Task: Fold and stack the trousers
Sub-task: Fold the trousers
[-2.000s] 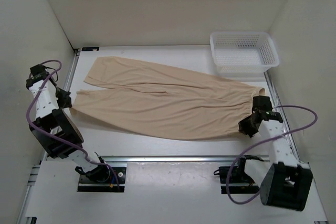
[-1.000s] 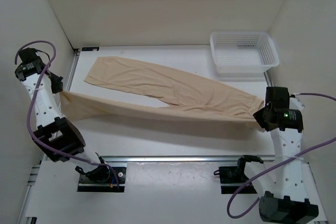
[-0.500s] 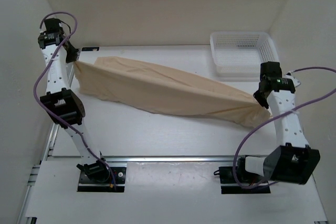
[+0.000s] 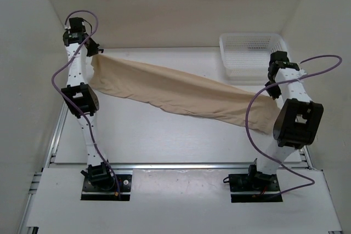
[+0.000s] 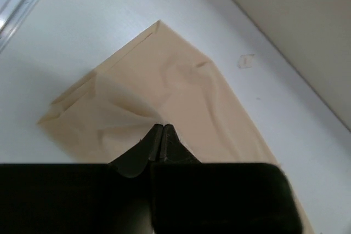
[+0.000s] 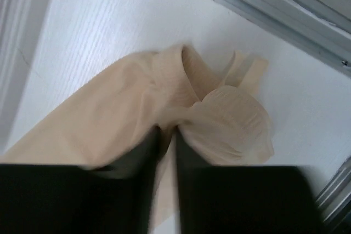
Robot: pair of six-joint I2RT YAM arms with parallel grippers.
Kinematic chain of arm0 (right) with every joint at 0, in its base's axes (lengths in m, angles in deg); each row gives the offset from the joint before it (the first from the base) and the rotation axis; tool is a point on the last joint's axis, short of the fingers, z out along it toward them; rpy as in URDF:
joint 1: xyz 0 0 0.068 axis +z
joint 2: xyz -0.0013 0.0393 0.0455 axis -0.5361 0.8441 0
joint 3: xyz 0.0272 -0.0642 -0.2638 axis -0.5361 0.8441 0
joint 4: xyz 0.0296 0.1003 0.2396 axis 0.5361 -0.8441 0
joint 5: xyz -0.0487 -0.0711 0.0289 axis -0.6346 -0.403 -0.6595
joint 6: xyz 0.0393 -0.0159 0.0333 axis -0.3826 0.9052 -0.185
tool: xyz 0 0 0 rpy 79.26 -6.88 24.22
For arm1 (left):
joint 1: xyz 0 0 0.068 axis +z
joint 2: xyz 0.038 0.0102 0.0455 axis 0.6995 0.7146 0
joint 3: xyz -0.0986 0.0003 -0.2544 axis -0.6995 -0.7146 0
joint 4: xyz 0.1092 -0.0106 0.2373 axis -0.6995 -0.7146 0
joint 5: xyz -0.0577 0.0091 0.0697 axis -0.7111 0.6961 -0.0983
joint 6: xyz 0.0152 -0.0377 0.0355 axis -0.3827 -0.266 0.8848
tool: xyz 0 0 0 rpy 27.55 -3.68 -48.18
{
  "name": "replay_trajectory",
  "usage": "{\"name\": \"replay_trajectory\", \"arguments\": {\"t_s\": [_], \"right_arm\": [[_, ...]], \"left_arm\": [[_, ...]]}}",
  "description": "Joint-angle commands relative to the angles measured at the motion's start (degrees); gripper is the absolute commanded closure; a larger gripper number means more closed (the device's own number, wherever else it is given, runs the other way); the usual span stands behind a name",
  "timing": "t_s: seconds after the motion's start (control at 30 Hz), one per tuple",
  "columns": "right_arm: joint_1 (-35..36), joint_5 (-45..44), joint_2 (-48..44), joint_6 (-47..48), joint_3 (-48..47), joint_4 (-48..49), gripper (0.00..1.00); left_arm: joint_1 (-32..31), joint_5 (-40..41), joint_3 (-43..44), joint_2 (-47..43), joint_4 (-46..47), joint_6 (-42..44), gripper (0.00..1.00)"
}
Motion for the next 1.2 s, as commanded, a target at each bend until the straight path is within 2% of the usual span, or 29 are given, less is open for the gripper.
{"name": "replay_trajectory", "arguments": {"t_s": [0.0, 0.03, 0.07, 0.13, 0.17, 0.2, 0.33, 0.37, 0.43, 0.5, 0.53, 0.57, 0.6, 0.67, 0.73, 0.8, 0.93, 1.17], "right_arm": [[-3.0, -1.5, 3.1, 2.3, -5.2, 2.6, 0.64], [-3.9, 0.9, 4.4, 2.4, -6.2, 2.6, 0.47], [-5.5, 3.6, 4.5, 3.8, -8.0, 0.5, 0.32], [-6.1, 6.1, 2.7, 5.5, -8.0, 0.5, 0.23], [-6.1, 6.1, 1.5, 6.5, -7.2, 0.5, 0.2], [-6.1, 5.5, -1.1, 8.1, -5.3, 0.5, 0.17], [-7.4, 6.7, -8.0, 9.2, 2.3, -0.1, 0.17], [-7.4, 7.7, -9.4, 9.2, 4.3, -0.1, 0.17], [-7.4, 12.0, -13.0, 8.7, 10.7, -0.1, 0.17], [-7.4, 15.3, -15.2, 8.1, 16.4, -0.1, 0.17], [-7.4, 16.9, -15.2, 7.5, 18.0, -0.1, 0.17], [-8.0, 18.5, -16.1, 6.8, 19.7, 0.6, 0.17], [-8.0, 22.4, -16.7, 6.7, 21.3, 1.1, 0.19], [-10.4, 27.3, -17.4, 6.0, 25.7, 3.2, 0.19], [-11.7, 31.8, -18.0, 5.3, 29.0, 5.8, 0.19], [-11.7, 35.8, -18.0, 4.6, 29.6, 7.2, 0.19], [-11.7, 35.1, -15.2, 3.8, 30.4, 9.3, 0.19], [-12.2, 33.2, -6.1, 2.0, 26.3, 13.3, 0.19]], "left_arm": [[-0.9, -2.0, 5.8, 3.2, 7.2, -2.2, 0.85], [-0.9, -5.2, 6.8, 4.0, 8.6, -2.7, 0.5], [-0.9, -6.5, 7.7, 5.5, 9.3, -2.7, 0.31], [-0.9, -7.1, 6.8, 4.8, 9.3, -2.7, 0.04], [-0.9, -7.1, 5.6, 2.2, 9.3, -2.7, 0.0], [-0.9, -6.6, 4.1, 0.6, 9.3, -2.7, 0.0], [-0.9, -2.8, -7.9, -10.2, 9.3, 1.2, 0.0], [-0.9, -2.8, -14.9, -12.5, 9.3, 2.0, 0.0], [-0.3, -2.8, -21.5, -18.2, 9.3, 2.6, 0.25], [-0.3, -2.8, -29.7, -20.9, 8.2, 3.2, 0.58], [0.3, -2.8, -32.2, -20.9, 8.1, 3.2, 0.68], [0.3, -3.6, -35.8, -20.9, 8.1, 3.2, 0.68], [0.3, -4.3, -36.6, -19.9, 6.5, 3.2, 0.59], [0.3, -5.0, -36.6, -17.3, 3.2, 3.7, 0.27], [0.3, -5.0, -36.6, -13.7, 1.8, 3.7, 0.1], [0.3, -5.5, -36.6, -11.8, 1.8, 3.7, 0.0], [-0.3, -7.5, -33.8, -5.9, 1.8, 2.5, 0.0], [-1.4, -10.6, -25.0, 2.3, 1.1, 0.8, 0.01]]}}
